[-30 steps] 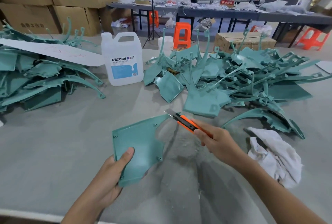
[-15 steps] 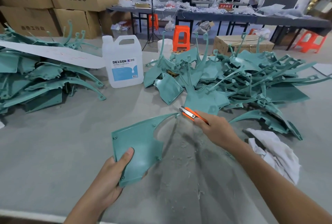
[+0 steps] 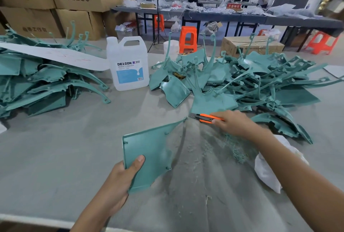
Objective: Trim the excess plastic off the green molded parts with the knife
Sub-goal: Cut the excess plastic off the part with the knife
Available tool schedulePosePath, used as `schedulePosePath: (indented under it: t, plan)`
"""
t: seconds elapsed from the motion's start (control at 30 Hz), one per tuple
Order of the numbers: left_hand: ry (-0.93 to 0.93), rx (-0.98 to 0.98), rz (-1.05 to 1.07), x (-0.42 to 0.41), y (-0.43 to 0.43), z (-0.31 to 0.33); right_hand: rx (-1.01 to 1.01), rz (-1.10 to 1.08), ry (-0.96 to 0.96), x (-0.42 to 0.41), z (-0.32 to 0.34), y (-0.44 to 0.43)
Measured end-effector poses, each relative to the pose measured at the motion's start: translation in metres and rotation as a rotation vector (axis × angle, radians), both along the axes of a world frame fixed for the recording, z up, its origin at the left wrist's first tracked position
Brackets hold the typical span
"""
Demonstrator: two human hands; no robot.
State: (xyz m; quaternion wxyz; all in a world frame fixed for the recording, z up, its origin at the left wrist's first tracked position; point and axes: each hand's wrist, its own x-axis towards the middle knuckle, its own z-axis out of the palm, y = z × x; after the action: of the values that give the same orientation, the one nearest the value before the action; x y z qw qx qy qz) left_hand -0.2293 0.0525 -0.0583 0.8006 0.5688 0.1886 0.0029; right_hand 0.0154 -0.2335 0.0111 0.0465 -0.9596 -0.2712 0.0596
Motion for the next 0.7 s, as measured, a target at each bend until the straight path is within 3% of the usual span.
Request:
schedulePosePath:
  t: [0.13,0.27,0.4,0.5,0.57,0.7]
  plan:
    - [0.087,-0.105,-0.034,-0.005,0.005,0.007,0.402,-0.104,-0.03,-0.027,-0.024,-0.014]
    - [0.116,-0.085,-0.106,-0.014,0.008,0.017,0.704,-0.227,0.039,-0.057,-0.039,-0.03]
    - [-0.078,0.255,-0.066,-0.015,0.031,0.035,0.831,-0.288,0.057,-0.081,-0.046,-0.044]
    - [-0.289,0.489,0.164,-0.018,0.06,0.077,0.902,-0.31,0.077,-0.093,-0.047,-0.052]
    - [-0.4,0.501,0.345,-0.021,0.085,0.106,0.954,-0.319,0.101,-0.101,-0.046,-0.054]
    - [-0.382,0.707,0.544,-0.007,0.12,0.144,1.046,-0.366,0.14,-0.112,-0.041,-0.049]
